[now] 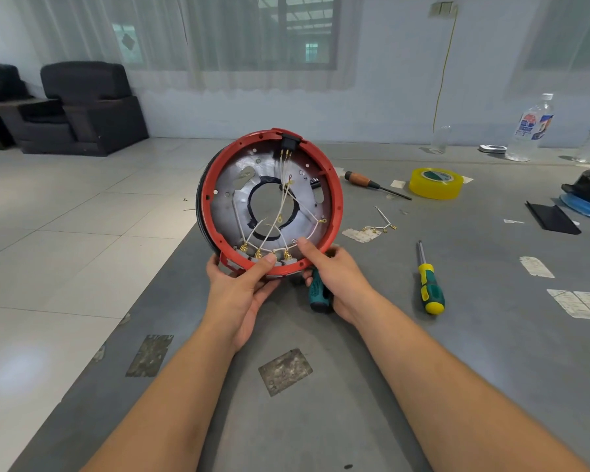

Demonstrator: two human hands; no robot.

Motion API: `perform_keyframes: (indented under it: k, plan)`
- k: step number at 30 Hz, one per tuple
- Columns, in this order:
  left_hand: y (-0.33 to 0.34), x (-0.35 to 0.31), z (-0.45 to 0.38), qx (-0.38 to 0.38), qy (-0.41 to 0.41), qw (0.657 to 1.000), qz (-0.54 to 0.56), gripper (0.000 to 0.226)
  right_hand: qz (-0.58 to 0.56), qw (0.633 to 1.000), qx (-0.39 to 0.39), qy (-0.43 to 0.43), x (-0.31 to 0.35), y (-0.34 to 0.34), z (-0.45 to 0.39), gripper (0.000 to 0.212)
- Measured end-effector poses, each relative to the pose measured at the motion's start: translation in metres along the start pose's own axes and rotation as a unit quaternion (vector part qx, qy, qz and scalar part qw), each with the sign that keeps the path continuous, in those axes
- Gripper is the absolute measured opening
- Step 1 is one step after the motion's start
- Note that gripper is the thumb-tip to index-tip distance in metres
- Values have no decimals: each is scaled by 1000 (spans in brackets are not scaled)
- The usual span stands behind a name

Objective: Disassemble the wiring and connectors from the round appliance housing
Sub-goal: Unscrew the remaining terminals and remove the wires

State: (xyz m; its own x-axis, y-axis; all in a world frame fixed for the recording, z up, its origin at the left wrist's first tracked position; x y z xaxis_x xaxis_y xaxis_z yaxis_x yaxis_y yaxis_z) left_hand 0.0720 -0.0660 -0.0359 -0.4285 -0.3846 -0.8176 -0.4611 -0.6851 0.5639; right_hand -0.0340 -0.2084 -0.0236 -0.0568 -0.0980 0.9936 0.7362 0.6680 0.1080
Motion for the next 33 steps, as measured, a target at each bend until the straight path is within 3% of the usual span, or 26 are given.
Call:
perform_keyframes:
  k: [6,9,13,19,28,33]
  plan:
    - [-4,-4,-1,-37,14,999,7,70,-163,985,7,61,-1,-6,7,17]
    - [-4,-5,0,-50,23,998,-1,76,-178,982,-15,60,0,-12,10,25]
    - [-6,-7,0,-61,31,998,4,67,-203,976,31,71,1,-19,19,20]
    - [-11,-13,-2,-81,46,996,7,75,-184,974,107,76,7,-33,35,58]
    - [-22,-21,-7,-100,63,993,20,82,-111,990,82,-40,7,-41,58,30]
    - [-25,-21,-9,-111,68,991,25,84,-28,991,83,-101,13,-52,60,49]
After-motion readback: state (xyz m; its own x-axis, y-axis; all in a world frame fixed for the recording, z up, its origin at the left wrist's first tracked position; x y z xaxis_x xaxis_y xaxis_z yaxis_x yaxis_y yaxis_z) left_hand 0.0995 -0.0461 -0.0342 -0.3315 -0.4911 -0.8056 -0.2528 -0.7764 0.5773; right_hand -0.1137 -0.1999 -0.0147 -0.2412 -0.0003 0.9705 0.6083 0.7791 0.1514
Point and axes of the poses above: each hand's wrist, its own z-axis away from the middle knuckle, its own y-axis out of the palm, x = y × z, the point moved 5 cm from there along -z, towards the middle knuckle, and after that the axes turned 5 degrees about -y, right-handed, at the moved point
